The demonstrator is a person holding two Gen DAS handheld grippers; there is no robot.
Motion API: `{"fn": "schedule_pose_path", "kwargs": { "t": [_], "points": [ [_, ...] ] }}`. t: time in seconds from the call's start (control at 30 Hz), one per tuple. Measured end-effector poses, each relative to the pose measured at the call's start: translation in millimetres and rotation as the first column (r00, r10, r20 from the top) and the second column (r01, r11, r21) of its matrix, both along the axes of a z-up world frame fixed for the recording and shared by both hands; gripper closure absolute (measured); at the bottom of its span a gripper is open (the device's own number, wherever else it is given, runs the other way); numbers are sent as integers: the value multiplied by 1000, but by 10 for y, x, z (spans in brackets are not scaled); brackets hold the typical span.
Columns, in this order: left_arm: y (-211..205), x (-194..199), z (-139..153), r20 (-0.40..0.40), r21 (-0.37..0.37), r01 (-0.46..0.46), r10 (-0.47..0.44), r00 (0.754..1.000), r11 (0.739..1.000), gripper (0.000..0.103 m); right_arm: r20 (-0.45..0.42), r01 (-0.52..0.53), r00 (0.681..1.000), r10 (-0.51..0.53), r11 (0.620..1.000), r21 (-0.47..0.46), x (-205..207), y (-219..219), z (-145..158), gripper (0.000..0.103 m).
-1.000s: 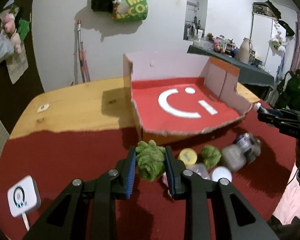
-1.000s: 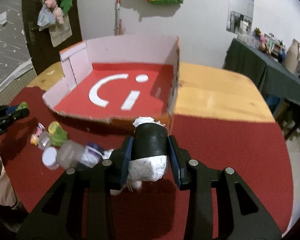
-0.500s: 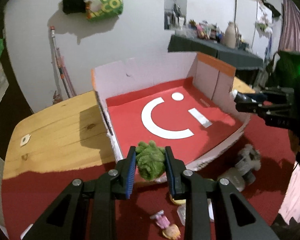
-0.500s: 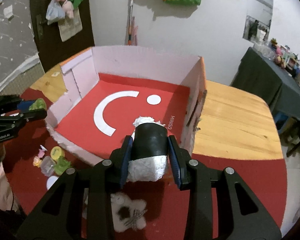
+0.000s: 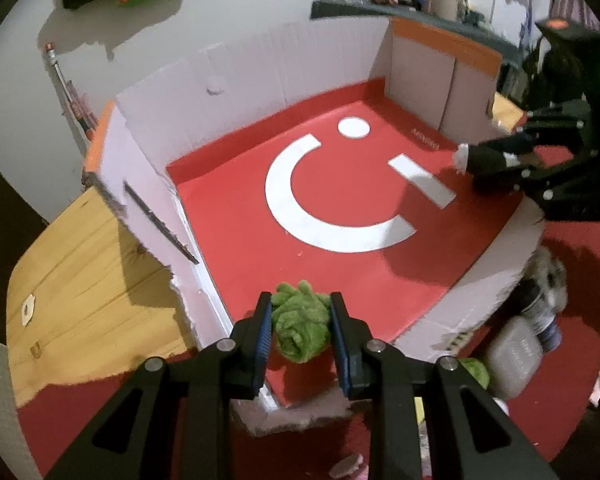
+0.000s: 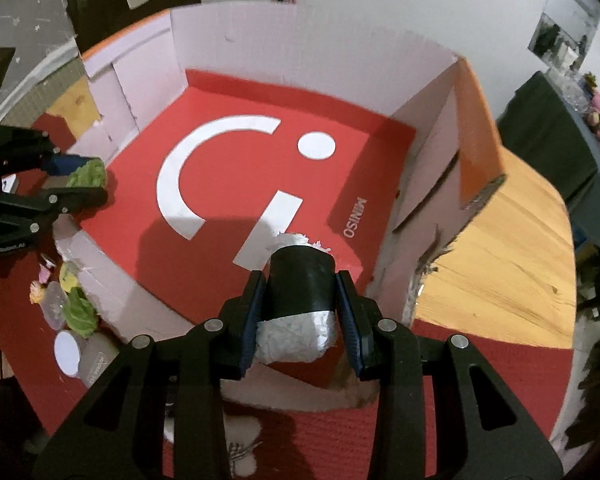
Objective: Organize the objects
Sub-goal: 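Carry both held toys over the red box and open both tools to drop them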
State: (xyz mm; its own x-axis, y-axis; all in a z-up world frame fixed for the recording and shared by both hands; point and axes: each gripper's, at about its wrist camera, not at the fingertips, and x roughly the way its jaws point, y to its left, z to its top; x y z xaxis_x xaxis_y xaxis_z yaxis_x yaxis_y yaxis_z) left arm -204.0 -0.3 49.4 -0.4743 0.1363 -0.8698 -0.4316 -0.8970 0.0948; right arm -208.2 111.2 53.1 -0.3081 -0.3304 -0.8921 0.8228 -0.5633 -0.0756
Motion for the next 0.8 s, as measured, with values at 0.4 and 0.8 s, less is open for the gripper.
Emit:
{"fn": "schedule_pose_path", "kwargs": {
  "t": [0.4,0.8],
  "points": [
    [40,-121,-59,64,-27,48,-46,997,998,74,9,-54,999,54,996,75,-23,-138,-119,69],
    [133,-135,-71,62,-81,94,-89,994,992,74,3,-83,997,83,991,104,8,-169,-169,68]
  ]
}}
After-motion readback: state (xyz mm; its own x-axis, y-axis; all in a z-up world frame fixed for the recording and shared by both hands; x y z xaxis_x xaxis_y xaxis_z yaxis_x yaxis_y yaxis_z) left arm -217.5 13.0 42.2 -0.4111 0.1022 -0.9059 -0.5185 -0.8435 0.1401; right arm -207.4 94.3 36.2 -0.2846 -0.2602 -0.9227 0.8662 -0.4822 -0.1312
